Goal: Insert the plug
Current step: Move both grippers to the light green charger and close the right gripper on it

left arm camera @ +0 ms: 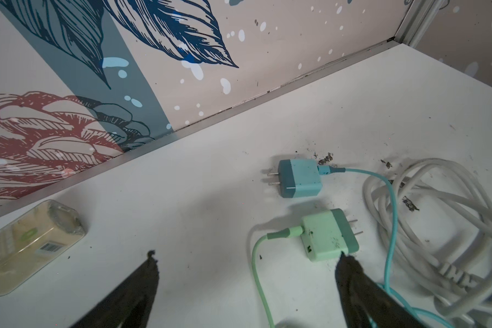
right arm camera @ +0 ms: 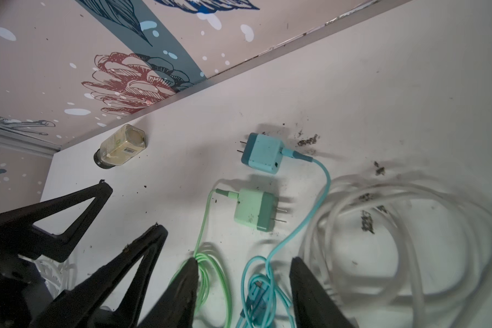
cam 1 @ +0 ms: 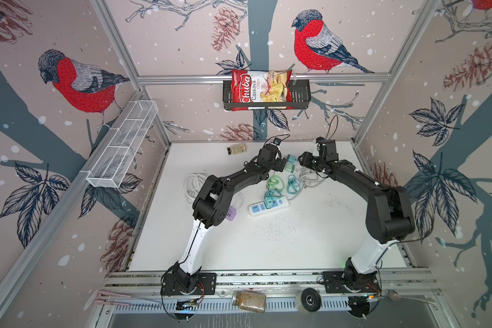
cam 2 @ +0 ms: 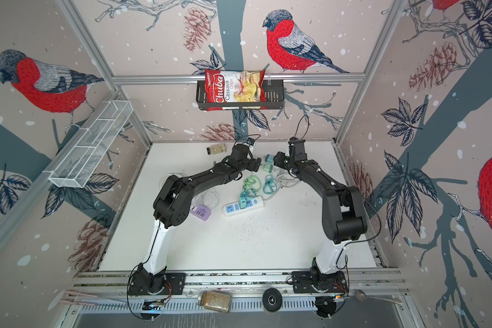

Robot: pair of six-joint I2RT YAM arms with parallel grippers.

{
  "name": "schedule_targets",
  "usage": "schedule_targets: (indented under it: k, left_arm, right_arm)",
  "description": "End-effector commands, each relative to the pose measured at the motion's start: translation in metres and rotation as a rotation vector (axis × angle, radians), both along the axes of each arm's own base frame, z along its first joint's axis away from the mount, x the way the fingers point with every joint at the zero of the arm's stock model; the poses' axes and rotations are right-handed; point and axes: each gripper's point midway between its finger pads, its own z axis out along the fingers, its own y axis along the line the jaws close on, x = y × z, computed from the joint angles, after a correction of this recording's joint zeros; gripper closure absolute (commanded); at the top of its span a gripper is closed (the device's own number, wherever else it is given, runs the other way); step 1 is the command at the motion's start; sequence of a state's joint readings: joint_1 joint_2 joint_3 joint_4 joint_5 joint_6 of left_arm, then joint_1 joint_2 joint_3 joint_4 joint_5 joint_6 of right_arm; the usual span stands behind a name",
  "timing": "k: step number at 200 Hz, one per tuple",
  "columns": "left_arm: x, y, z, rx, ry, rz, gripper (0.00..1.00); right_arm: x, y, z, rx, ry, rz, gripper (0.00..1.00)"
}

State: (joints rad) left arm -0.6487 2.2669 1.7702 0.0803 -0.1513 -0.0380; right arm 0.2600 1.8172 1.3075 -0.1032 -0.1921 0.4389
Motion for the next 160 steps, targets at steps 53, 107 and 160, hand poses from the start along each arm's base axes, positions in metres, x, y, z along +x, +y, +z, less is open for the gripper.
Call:
schedule_targets:
  k: [53,107,160]
  left_arm:
    - [-0.006,0.004,-0.030,-0.045,0.179,0.044,0.10]
    - [-0.018,0.022,-0.036,-0.107,0.306,0.087,0.11]
    - [-0.034,0.035,-0.056,-0.120,0.450,0.148,0.13]
  right_arm:
    - [0.036,0.024,-0.051,-0.010,0.100,0.054,0.50]
    - [0.045,0.030,-0.077,-0.046,0.148,0.048,0.50]
    - [0.048,0.034,-0.099,-0.088,0.192,0.026,0.50]
